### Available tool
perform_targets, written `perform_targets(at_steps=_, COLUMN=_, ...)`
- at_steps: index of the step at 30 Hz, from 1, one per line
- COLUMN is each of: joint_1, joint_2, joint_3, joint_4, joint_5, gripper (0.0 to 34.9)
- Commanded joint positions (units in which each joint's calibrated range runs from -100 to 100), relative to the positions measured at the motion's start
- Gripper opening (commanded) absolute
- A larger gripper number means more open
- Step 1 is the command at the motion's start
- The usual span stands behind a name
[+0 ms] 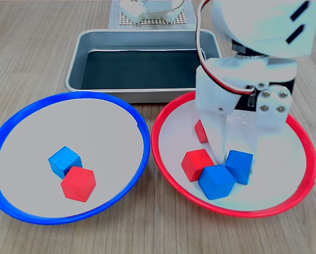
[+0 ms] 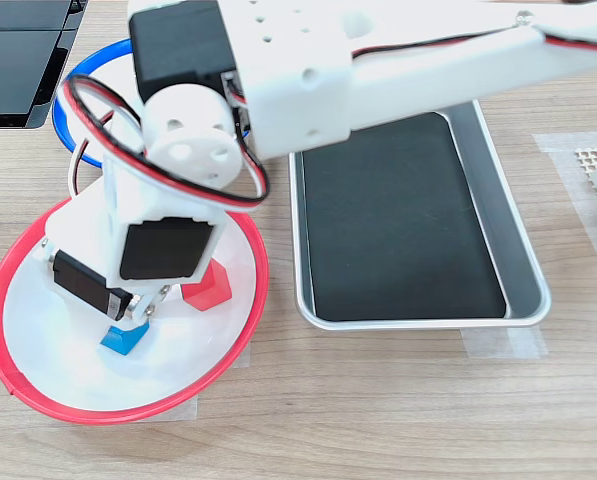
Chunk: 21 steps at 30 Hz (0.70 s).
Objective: Relocate any misplaced blocks to their matching dishes.
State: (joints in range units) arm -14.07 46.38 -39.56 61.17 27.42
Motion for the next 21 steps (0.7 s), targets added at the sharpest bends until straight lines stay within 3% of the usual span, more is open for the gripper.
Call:
perform_targets(at_steps=1, joint_1=-0.8, joint_2=-3.8, joint_3=0.0, joint_4=0.4, joint_5=-0.1, gripper=0.4)
perform_targets(at_steps=11, joint_1=0.5, joint_2=-17.8, joint_3=9.0, joint_4=3.0, joint_5=1.9, gripper=0.4)
perform_targets(at_steps=21, joint_1=10.6, joint_2=-28.6, joint_3=18.9, joint_4=0.3, joint_5=9.0, gripper=0.4)
